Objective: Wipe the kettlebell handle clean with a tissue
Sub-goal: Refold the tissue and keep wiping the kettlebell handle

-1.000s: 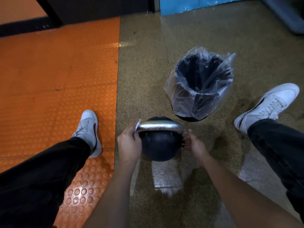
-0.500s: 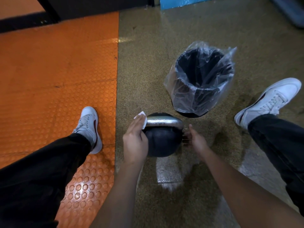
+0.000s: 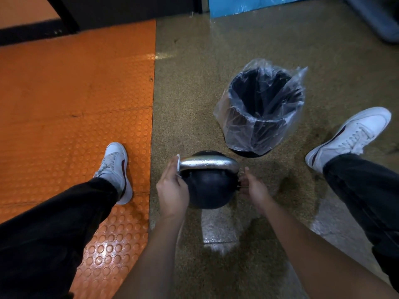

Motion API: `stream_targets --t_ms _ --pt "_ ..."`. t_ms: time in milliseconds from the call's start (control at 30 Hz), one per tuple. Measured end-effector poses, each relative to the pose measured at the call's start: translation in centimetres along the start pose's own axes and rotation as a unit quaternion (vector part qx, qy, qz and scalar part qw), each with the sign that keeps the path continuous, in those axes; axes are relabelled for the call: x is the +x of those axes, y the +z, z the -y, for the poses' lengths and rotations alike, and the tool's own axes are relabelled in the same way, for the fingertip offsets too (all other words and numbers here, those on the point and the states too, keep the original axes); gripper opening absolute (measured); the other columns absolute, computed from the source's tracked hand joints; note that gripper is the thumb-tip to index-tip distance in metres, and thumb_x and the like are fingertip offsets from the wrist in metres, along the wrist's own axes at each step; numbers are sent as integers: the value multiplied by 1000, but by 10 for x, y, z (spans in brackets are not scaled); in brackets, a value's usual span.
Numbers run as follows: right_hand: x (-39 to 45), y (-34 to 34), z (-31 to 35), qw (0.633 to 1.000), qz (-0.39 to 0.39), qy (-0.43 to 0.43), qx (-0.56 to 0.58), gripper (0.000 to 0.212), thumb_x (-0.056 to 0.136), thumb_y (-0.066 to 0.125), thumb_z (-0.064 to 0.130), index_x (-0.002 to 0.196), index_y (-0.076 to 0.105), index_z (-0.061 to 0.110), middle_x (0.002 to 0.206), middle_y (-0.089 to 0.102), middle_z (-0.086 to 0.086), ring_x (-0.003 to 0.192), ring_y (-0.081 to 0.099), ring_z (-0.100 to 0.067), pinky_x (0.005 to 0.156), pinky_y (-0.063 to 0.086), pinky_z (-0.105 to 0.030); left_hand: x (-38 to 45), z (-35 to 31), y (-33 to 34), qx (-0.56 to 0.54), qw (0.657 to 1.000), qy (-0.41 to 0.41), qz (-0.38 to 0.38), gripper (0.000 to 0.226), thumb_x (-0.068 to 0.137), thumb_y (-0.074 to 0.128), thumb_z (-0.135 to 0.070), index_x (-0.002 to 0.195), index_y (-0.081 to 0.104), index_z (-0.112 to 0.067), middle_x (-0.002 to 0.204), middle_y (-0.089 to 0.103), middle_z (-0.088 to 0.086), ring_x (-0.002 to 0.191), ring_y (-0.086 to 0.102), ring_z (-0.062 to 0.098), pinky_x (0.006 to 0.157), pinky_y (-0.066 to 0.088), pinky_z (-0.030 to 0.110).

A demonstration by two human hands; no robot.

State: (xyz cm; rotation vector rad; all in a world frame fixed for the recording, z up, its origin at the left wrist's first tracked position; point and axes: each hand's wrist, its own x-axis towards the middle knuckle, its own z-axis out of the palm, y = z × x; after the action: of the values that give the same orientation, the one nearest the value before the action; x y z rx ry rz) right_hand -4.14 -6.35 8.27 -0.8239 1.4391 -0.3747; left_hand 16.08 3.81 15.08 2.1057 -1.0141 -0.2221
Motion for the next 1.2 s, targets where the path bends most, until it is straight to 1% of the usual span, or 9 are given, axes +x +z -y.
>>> stream_targets --t_ms 167,300,367,467,600,667,833,1000,1200 --pt "6 -2 -4 1000 4 9 8 57 94 46 67 99 74 17 100 77 -7 100 71 -27 103 49 -53 -8 -17 4 -6 996 90 5 62 78 47 23 131 63 -3 137 62 7 133 53 16 117 34 28" --pt "5 -1 -3 1000 6 2 1 62 89 46 73 98 74 18 102 76 -7 101 70 -27 100 51 -53 -4 -3 3 -6 1000 23 -10 59 82 48 18 134 62 -8 139 61 6 131 55 19 112 32 14" --pt "4 1 -2 1000 10 -1 8 61 92 47 70 102 73 15 103 75 -9 100 70 -28 98 52 -51 7 -6 4 9 999 37 0 57 80 49 19 129 66 -6 135 63 8 129 57 23 111 29 10" --pt "10 -2 -5 1000 4 9 14 80 71 52 85 107 73 17 104 76 -7 101 71 -28 97 52 -53 1 -13 5 1 996 84 14 61 78 48 23 130 64 -3 137 62 8 133 53 19 116 31 20" --pt "8 -2 -3 1000 0 2 4 62 92 47 68 105 72 14 106 74 -10 101 70 -27 98 53 -50 -18 3 2 -8 999 36 -9 65 81 48 20 140 55 -5 145 54 6 137 49 17 114 37 31" --pt "8 0 -4 1000 -6 -5 3 59 94 47 65 109 71 13 108 74 -10 102 69 -28 98 52 -50 -10 2 6 -5 1000 16 -11 65 82 48 19 141 54 -7 145 54 7 137 49 19 115 35 28" --pt "7 -2 -3 1000 6 0 6 60 96 46 63 109 71 10 106 75 -11 101 70 -28 94 54 -47 -18 -12 11 -1 996 86 5 68 79 44 22 141 53 -3 148 52 8 142 42 17 120 29 29" --pt "10 1 -6 1000 1 -7 15 59 98 45 61 112 69 9 106 73 -11 99 69 -28 86 55 -41 -8 2 7 -3 1000 5 -5 64 84 45 17 142 54 -8 148 52 7 140 45 19 117 26 17" --pt "11 -2 -6 1000 9 -5 23 61 98 46 61 110 71 7 104 75 -12 97 71 -29 93 54 -46 -18 -9 11 -1 997 83 -1 67 79 44 22 141 54 -3 147 53 7 141 43 17 119 33 33"
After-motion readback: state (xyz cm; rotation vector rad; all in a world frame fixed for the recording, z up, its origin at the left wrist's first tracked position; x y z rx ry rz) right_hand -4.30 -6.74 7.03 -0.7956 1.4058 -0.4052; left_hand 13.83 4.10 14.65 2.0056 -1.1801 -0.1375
